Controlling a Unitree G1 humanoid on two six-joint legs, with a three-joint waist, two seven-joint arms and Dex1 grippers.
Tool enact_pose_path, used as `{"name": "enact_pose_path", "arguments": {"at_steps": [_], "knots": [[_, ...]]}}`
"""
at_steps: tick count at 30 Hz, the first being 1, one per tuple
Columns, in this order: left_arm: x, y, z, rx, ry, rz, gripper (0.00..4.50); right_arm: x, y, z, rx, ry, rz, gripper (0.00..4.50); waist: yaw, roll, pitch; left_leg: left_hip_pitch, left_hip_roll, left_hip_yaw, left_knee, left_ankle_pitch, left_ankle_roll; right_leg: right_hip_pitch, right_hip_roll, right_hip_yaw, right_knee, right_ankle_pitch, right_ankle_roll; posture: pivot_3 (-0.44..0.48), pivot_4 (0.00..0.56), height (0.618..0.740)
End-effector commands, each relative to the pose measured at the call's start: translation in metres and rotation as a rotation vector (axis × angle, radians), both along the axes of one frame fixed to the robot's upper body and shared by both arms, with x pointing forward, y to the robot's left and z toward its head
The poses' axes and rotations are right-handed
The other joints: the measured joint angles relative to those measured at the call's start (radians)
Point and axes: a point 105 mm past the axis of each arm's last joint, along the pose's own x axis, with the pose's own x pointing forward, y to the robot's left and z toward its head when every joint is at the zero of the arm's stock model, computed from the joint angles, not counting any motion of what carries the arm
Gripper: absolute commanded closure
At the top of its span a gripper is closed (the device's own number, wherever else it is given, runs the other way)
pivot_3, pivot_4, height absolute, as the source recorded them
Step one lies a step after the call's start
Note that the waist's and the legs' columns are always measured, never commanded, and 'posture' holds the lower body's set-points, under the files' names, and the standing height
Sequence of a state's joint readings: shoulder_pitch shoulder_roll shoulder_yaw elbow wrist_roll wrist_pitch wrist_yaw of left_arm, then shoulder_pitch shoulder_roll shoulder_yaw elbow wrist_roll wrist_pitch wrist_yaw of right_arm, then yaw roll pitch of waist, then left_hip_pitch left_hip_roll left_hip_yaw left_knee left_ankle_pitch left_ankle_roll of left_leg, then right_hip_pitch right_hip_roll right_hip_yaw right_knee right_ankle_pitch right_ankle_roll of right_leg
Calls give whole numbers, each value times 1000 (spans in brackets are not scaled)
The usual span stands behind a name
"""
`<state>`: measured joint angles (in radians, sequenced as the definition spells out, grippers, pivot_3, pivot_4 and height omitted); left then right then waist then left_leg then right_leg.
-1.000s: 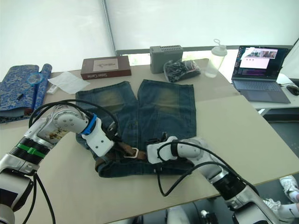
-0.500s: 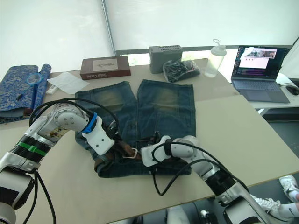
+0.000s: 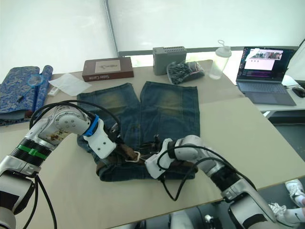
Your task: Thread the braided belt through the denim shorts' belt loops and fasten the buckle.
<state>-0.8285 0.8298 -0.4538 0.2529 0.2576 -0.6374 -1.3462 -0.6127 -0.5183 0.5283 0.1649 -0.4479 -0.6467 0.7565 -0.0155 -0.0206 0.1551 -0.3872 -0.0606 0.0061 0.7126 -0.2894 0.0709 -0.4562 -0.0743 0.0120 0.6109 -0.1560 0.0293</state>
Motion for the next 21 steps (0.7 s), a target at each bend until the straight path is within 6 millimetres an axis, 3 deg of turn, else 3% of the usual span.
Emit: {"name": "enact_pose_path", "arguments": {"at_steps": [1,10,21], "knots": [[3,1,8,6,-35,-6,4500,-6,12,6,27,-63,77,2311,-1,0,0,0,0,0,0,0,0,0,0,0,0,0,0,0,150,740],[3,5,9,14,-40,6,4500,0,13,8,57,-166,105,2311,-3,0,0,1,0,1,0,0,0,0,1,1,0,0,0,0,150,740],[3,8,10,23,-43,14,4500,-4,10,3,-8,-160,194,2311,-2,0,0,1,0,1,0,0,0,0,0,1,0,0,0,0,150,740]]}}
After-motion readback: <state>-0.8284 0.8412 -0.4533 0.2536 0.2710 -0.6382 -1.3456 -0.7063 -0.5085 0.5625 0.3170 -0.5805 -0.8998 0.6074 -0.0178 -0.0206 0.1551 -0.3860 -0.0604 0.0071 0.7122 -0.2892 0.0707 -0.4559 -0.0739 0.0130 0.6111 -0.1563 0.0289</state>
